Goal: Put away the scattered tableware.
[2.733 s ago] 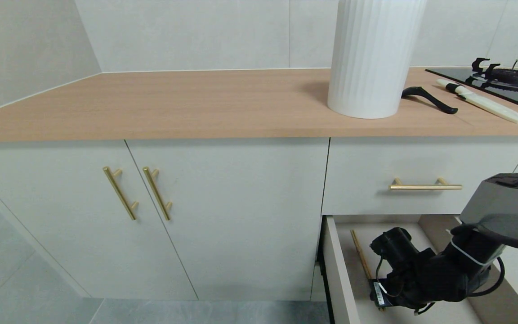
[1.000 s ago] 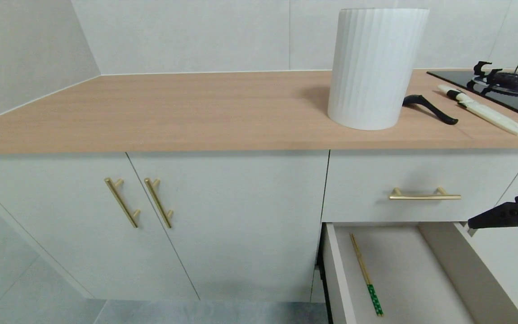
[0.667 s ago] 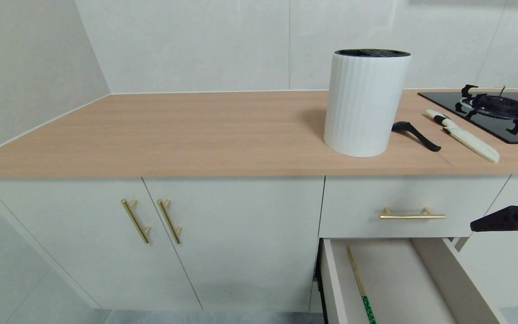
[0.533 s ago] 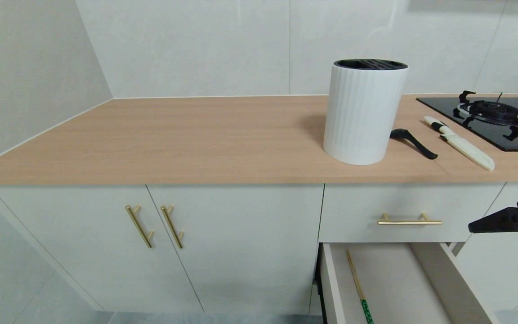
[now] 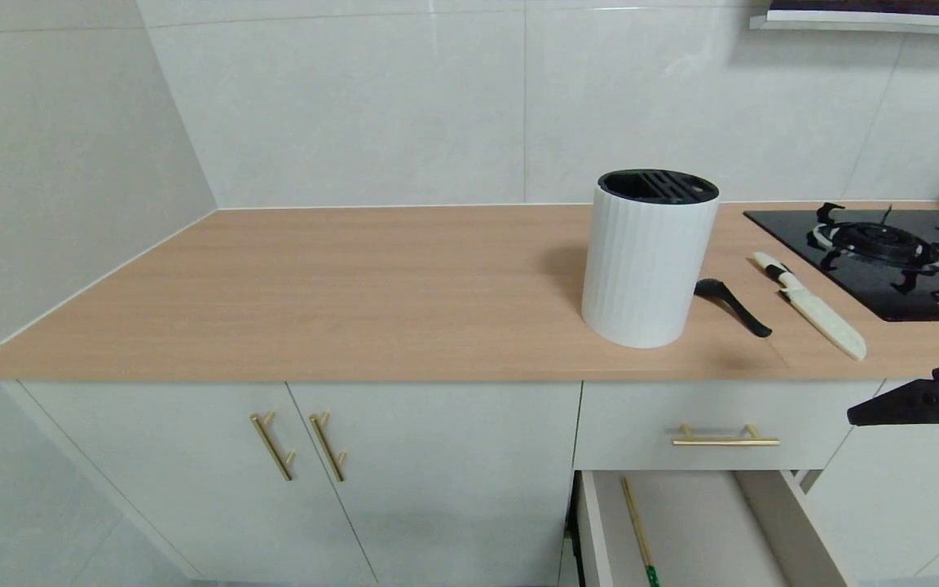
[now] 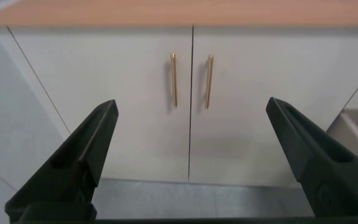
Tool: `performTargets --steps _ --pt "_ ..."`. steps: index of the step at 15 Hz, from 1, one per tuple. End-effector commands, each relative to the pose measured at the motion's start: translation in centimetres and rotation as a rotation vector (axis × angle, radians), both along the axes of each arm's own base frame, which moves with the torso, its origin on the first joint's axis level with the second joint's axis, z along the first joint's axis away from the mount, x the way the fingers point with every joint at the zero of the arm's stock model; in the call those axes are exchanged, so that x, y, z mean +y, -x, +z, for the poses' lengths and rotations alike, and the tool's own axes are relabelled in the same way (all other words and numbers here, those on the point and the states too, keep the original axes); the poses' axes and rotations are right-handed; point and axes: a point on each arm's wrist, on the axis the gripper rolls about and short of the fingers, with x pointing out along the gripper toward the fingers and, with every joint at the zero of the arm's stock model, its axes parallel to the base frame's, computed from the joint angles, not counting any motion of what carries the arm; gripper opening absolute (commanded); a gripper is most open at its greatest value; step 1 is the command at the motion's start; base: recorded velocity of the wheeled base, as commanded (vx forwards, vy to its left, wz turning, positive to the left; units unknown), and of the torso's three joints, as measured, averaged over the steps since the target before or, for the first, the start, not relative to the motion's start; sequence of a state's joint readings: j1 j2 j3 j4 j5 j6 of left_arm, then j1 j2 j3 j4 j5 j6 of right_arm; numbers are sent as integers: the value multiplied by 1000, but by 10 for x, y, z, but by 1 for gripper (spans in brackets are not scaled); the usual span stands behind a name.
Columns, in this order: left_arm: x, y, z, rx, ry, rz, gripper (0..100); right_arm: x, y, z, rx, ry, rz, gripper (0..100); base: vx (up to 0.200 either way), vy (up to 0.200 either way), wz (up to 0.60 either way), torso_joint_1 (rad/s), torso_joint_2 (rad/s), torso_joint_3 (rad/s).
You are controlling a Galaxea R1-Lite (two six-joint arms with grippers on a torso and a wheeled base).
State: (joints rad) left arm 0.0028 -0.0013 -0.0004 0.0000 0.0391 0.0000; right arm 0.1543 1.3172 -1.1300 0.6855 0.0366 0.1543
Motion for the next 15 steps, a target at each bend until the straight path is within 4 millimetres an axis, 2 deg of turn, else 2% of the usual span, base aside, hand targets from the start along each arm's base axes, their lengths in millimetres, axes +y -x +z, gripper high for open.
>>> performTargets --steps 1,3,5,10,13,15 --pt "0 0 0 2 0 1 100 0 -3 -6 5 11 12 100 0 0 0 95 -217 -119" --pt "0 0 0 2 2 1 100 1 -10 -16 -34 34 44 100 0 0 0 37 -93 -58" --pt "0 0 0 0 0 1 100 -2 -39 -28 -90 88 71 100 0 0 0 0 0 0" --pt "0 0 0 2 2 1 100 -1 -135 -52 -325 150 123 100 0 0 0 0 0 0" --pt "0 0 0 2 0 1 100 -6 -173 -78 -387 109 145 100 0 0 0 0 0 0" --pt "0 0 0 2 0 1 100 -19 -190 -94 -410 96 131 100 0 0 0 0 0 0"
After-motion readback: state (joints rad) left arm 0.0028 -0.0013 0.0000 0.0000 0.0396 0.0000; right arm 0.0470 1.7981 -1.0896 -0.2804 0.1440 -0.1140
